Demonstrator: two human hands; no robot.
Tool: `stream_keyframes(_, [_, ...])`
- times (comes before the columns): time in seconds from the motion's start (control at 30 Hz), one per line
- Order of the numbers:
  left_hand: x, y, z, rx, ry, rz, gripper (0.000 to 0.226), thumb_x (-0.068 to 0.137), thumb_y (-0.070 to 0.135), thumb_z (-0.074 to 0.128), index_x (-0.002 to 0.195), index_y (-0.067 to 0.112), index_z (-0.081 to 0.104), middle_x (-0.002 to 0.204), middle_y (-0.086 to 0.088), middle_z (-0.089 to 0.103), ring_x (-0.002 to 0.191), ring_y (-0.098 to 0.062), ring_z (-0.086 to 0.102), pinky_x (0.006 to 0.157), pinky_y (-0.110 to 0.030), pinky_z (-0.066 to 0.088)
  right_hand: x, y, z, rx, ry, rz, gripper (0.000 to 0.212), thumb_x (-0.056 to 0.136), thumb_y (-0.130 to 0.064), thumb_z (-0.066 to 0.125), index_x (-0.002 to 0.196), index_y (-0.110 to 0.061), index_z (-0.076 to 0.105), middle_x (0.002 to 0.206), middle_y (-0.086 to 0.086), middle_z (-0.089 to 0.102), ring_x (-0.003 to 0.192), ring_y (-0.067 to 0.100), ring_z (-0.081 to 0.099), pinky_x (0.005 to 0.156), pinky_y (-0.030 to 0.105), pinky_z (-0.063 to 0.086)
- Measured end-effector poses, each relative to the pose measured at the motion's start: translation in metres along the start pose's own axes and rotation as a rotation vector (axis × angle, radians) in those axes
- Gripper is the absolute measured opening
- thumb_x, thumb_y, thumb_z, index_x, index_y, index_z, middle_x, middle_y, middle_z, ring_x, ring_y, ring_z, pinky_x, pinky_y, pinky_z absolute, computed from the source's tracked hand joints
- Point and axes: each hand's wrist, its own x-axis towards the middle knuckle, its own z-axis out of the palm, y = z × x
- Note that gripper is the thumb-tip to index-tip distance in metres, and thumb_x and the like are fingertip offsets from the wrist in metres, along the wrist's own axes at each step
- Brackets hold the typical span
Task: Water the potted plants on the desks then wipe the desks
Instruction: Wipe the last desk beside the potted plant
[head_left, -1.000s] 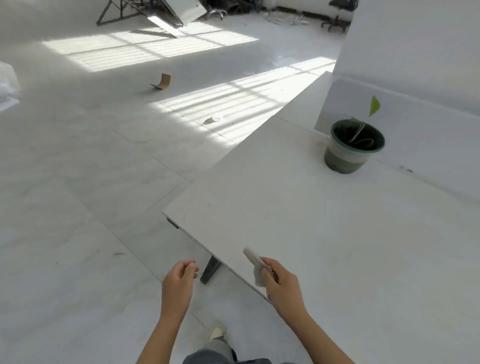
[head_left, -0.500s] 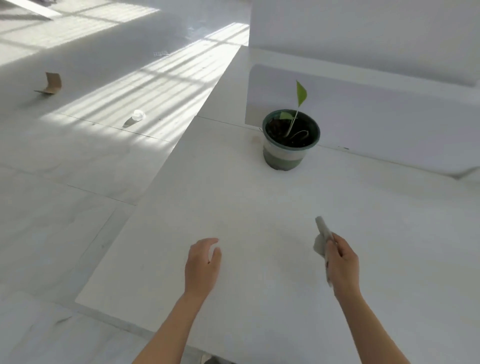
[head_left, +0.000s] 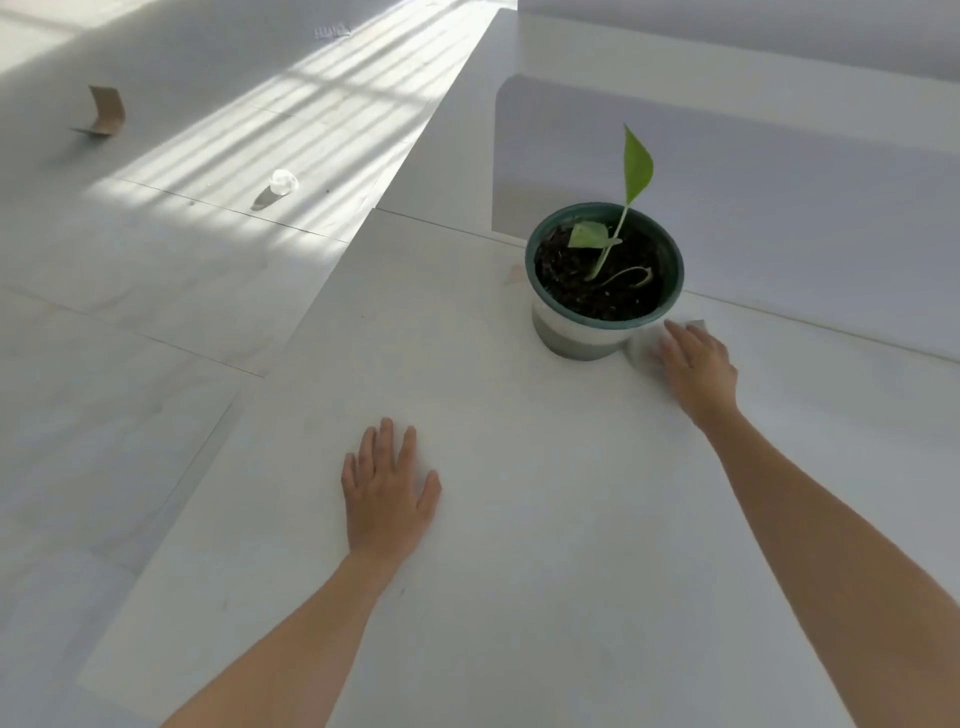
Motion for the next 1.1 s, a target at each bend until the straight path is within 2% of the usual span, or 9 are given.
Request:
stream_keyframes(0.13, [0.003,-0.002,0.006,0.006,0.073,-0.013,0.055,0.078,0.039,0.036,0.122,0.010,0.053,0.128,-0.020,0.057,0.116,-0.038,0.056,0.095,-0.051,0.041,-0.003,0.002,0.025,-0.264,-0.146,0.016,0.049,0.095,-0.040,0.024,0.143,-0.030,0.019,0.156,0.009,0.006,0.144,0.024,-0.004,0.116,0.045,0.001])
stream_keyframes(0.33, [0.005,-0.003,0.010,-0.004,0.162,-0.010,0.055,0.076,0.040,0.037,0.123,0.012,0.047,0.127,-0.020,0.058,0.121,-0.031,0.039,0.096,-0.045,0.023,-0.078,-0.020,0.059,-0.290,-0.092,0.079,0.052,0.095,-0.038,0.028,0.144,-0.029,0.013,0.156,0.010,0.004,0.144,0.026,-0.004,0.115,0.046,0.000])
stream_keyframes(0.4, [0.007,-0.004,0.012,-0.008,0.205,-0.009,0.056,0.075,0.040,0.037,0.121,0.011,0.050,0.126,-0.020,0.059,0.120,-0.030,0.035,0.096,-0.045,0.023,-0.109,-0.037,0.075,-0.294,-0.132,-0.008,0.053,0.093,-0.043,0.024,0.143,-0.028,0.021,0.155,0.012,0.013,0.144,0.028,0.005,0.115,0.048,0.005])
stream_keyframes(0.5, [0.008,-0.004,0.015,0.001,0.247,0.003,0.057,0.074,0.040,0.037,0.123,0.012,0.045,0.126,-0.021,0.059,0.120,-0.030,0.034,0.095,-0.047,0.023,-0.116,-0.070,0.094,-0.343,-0.186,-0.272,0.056,0.085,-0.043,0.024,0.132,-0.022,0.045,0.144,0.016,0.039,0.135,0.035,0.034,0.106,0.057,0.030])
stream_keyframes(0.6, [0.007,-0.003,0.018,0.018,0.257,0.004,0.057,0.074,0.040,0.035,0.124,0.013,0.041,0.126,-0.021,0.058,0.121,-0.031,0.034,0.095,-0.047,0.024,-0.078,-0.104,0.107,-0.359,-0.320,-0.456,0.058,0.088,-0.047,0.018,0.142,-0.029,0.024,0.155,0.011,0.012,0.144,0.028,0.005,0.115,0.048,0.005])
stream_keyframes(0.73, [0.008,-0.005,0.021,0.033,0.279,0.007,0.057,0.074,0.040,0.035,0.124,0.013,0.041,0.127,-0.020,0.058,0.122,-0.030,0.034,0.095,-0.047,0.024,-0.012,-0.148,0.125,-0.316,-0.253,-0.373,0.058,0.093,-0.041,0.031,0.145,-0.027,0.010,0.156,0.013,-0.001,0.144,0.024,-0.010,0.115,0.042,-0.005])
stream_keyframes(0.87, [0.009,-0.006,0.022,0.049,0.291,0.010,0.057,0.074,0.040,0.035,0.124,0.013,0.041,0.127,-0.020,0.058,0.122,-0.029,0.034,0.095,-0.047,0.024,-0.002,-0.170,0.140,-0.260,-0.205,-0.219,0.055,0.095,-0.040,0.027,0.145,-0.026,0.009,0.156,0.012,-0.004,0.143,0.024,-0.011,0.115,0.043,-0.007])
stream_keyframes(0.97, [0.009,-0.006,0.022,0.040,0.294,0.007,0.057,0.075,0.040,0.035,0.124,0.013,0.041,0.127,-0.020,0.058,0.122,-0.030,0.034,0.095,-0.047,0.024,-0.031,-0.153,0.137,-0.267,-0.260,-0.396,0.049,0.096,-0.037,0.024,0.144,-0.028,0.018,0.156,0.011,0.005,0.144,0.025,-0.004,0.117,0.044,-0.001])
stream_keyframes(1.1, [0.009,-0.006,0.020,0.010,0.302,0.006,0.056,0.075,0.040,0.035,0.124,0.013,0.042,0.127,-0.021,0.058,0.121,-0.029,0.034,0.094,-0.048,0.024,-0.079,-0.069,0.105,-0.401,-0.303,-0.792,0.047,0.096,-0.045,0.012,0.131,-0.030,0.041,0.143,0.013,0.042,0.136,0.027,0.022,0.109,0.044,0.020])
